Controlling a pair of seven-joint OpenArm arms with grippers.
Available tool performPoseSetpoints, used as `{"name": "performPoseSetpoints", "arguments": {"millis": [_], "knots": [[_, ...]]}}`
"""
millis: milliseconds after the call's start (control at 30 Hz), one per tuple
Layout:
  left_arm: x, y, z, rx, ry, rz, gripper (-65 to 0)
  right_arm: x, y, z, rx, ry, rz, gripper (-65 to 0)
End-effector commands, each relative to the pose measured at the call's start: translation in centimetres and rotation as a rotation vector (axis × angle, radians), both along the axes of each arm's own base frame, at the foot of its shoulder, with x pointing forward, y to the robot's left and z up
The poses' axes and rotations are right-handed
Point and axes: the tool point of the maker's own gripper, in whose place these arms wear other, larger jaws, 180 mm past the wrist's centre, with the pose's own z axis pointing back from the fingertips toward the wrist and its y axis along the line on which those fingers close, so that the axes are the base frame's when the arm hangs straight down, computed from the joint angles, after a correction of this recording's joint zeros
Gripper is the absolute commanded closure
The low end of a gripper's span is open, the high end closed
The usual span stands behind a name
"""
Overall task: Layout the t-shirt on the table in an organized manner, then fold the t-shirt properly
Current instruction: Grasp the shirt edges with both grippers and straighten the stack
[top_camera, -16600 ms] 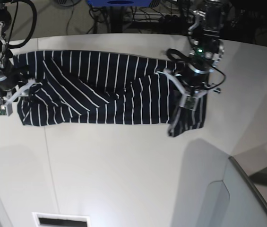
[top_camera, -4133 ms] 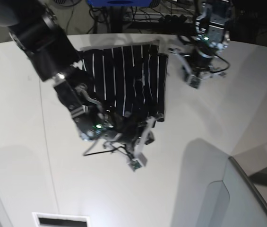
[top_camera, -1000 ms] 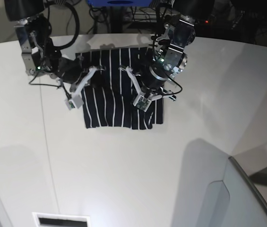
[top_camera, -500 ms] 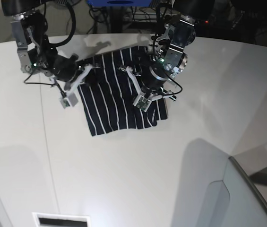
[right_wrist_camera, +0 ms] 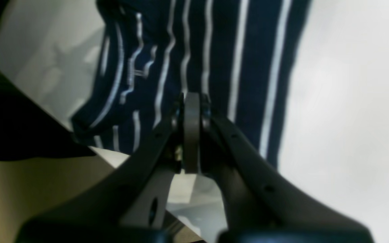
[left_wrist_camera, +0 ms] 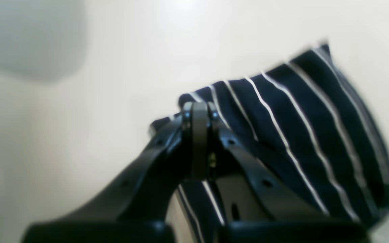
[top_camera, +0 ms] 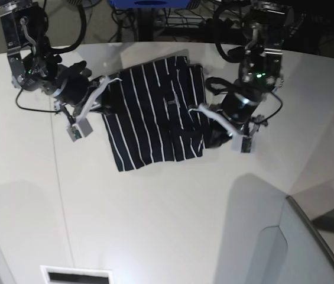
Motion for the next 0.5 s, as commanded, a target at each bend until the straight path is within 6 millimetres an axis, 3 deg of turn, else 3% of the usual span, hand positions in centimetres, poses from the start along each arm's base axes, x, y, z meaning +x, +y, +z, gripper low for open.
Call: {"name": "performPoseSetpoints", "arguments": {"millis": [0, 67, 167, 233, 467], "knots": [[-0.4, 0.9, -0.4, -0.037, 0.015, 0.028, 0.0, 0.7, 0.2, 0.9, 0.022, -0.036, -0.002, 0.0], [-1.4, 2.3, -1.8, -0.115, 0.065, 0.089, 0.0, 0.6, 0.1, 0.5, 0.016, -0.026, -0.003, 0.0], [-2.4, 3.5, -3.4, -0.213, 0.128, 0.150, -27.3, 0.3, 0.0, 0.0, 0.013, -0.010, -0.004, 0.0], [-2.8, 3.6, -4.0, -0.249, 0.153, 0.159, -39.2, 0.2, -0.1, -0.2, 0.011, -0.004, -0.006, 0.0], [-3.1, 0.2, -3.3, -0.326, 0.120, 0.029, -42.1, 0.2, 0.0, -0.2, 0.012, -0.004, -0.003, 0.0]]}}
